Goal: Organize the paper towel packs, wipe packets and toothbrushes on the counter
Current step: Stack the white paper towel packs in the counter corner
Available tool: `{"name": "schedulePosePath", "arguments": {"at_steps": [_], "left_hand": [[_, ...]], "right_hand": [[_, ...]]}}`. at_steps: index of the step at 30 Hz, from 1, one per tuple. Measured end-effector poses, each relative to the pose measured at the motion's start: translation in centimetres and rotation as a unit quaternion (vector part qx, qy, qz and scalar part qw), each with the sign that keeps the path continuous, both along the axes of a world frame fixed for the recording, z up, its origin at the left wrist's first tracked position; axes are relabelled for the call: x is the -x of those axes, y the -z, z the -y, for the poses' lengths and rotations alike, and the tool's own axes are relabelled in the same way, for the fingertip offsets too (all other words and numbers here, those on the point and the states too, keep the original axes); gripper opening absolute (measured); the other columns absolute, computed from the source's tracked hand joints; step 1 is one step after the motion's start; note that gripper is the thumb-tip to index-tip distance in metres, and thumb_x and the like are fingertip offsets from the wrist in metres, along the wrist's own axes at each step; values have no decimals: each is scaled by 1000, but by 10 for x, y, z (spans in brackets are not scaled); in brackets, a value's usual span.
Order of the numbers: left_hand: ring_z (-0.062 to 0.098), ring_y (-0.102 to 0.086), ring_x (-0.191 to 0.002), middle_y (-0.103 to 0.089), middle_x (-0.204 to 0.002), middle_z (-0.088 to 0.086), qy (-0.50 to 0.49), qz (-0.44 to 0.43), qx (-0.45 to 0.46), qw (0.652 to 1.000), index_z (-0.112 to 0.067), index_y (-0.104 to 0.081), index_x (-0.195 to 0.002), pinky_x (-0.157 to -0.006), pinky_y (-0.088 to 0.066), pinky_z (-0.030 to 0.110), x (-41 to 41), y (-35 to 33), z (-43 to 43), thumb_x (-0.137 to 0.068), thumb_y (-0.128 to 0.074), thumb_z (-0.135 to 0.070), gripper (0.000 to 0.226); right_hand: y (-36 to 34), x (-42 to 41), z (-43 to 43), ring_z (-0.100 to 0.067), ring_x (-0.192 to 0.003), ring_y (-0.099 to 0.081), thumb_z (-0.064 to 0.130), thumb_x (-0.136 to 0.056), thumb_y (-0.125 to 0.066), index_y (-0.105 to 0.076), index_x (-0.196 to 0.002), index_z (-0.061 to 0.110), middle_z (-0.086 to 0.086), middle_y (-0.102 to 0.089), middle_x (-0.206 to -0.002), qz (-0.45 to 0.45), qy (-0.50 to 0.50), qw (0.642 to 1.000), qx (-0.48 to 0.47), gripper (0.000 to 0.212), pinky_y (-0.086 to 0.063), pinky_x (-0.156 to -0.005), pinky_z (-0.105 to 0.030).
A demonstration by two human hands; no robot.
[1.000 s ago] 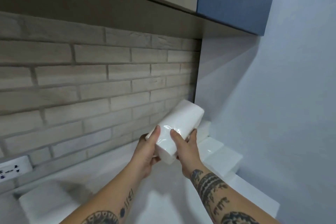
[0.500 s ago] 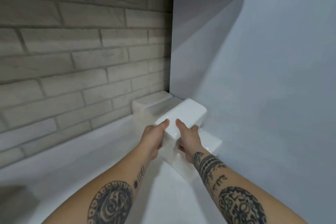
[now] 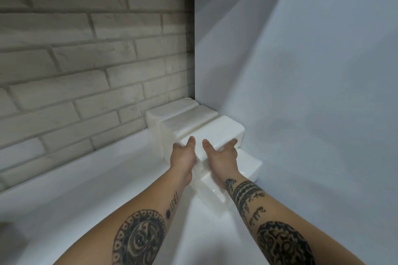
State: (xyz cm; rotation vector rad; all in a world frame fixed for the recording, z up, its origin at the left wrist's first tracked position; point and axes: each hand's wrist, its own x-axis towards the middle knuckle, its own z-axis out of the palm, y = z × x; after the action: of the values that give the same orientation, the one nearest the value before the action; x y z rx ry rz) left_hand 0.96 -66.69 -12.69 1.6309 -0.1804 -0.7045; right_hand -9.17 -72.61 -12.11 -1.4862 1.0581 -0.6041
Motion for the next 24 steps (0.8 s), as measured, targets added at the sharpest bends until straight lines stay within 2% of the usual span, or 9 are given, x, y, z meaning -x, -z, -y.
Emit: {"name": "schedulePosePath", "arguments": {"at_steps": [2,4,6,8,13,17,19,21,24], "left_hand": [[33,-58,-119,-54,-140,17,-8,4,-9,1000,-11,-35,-146,-93,-47,39,0,1,4,-94,-50,-61,74],[34,-55,-126,-37,-156,14,-17,13,-31,999,-16,-27,-152,-107,-45,46,-1,2,8,-89,-48,-66,83],[33,-53,-128,-28,-161,7,-25,15,-36,999,-19,-20,-156,-111,-42,47,-2,2,10,-93,-46,-65,82],[32,-50,-132,-33,-160,4,-27,7,-24,999,-22,-17,-157,-113,-41,48,-5,1,13,-94,-46,-65,81],[37,-59,-124,-57,-141,17,-16,0,-27,1000,-15,-33,-147,-104,-51,48,-18,1,17,-90,-46,-71,82],[29,-51,-134,-48,-151,6,23,-13,-29,999,-18,-27,-156,-112,-44,42,-16,-6,4,-89,-40,-78,91],[24,-46,-136,-43,-156,0,32,-20,-20,999,-18,-31,-156,-112,-40,39,-16,-7,-7,-97,-37,-70,79],[25,-45,-137,-42,-156,-1,31,-30,-20,999,-20,-35,-156,-113,-41,42,-13,-11,-23,-102,-36,-63,69],[25,-52,-125,-49,-136,-3,14,-13,-26,999,-22,-41,-151,-108,-48,47,-14,-22,-57,-105,-37,-55,57]], "right_hand": [[1,-3,3,-27,-156,-16,62,-88,-66,19,-160,19,-7,-2,-171,1,-5,1000,-1,120,-23,-123,-40],[2,-7,6,-28,-156,-17,65,-87,-65,19,-160,20,-6,-3,-171,-6,-11,1000,3,120,-24,-123,-42],[2,-10,9,-30,-155,-18,69,-86,-63,18,-160,22,-5,-2,-171,-19,-14,1000,4,120,-25,-123,-46],[1,-13,11,-32,-155,-16,73,-85,-60,17,-161,21,-4,0,-170,-38,-17,999,3,120,-24,-122,-48],[-5,-20,17,-37,-151,-21,78,-83,-57,13,-162,18,-7,-6,-167,-95,-15,995,12,121,-28,-119,-48],[-8,-21,20,-38,-148,-27,83,-78,-56,12,-162,19,-5,-6,-167,-121,-17,992,-3,125,-34,-118,-53],[-11,-19,20,-39,-148,-28,84,-78,-56,13,-162,19,-6,-5,-167,-126,-18,992,-10,126,-35,-117,-54],[-16,-16,17,-39,-151,-22,82,-80,-56,13,-162,19,-7,-1,-169,-128,-10,992,-13,124,-30,-120,-55],[-32,-19,-3,-36,-153,-9,73,-85,-60,6,-163,16,-7,3,-169,-123,37,989,70,116,-20,-122,-57]]}}
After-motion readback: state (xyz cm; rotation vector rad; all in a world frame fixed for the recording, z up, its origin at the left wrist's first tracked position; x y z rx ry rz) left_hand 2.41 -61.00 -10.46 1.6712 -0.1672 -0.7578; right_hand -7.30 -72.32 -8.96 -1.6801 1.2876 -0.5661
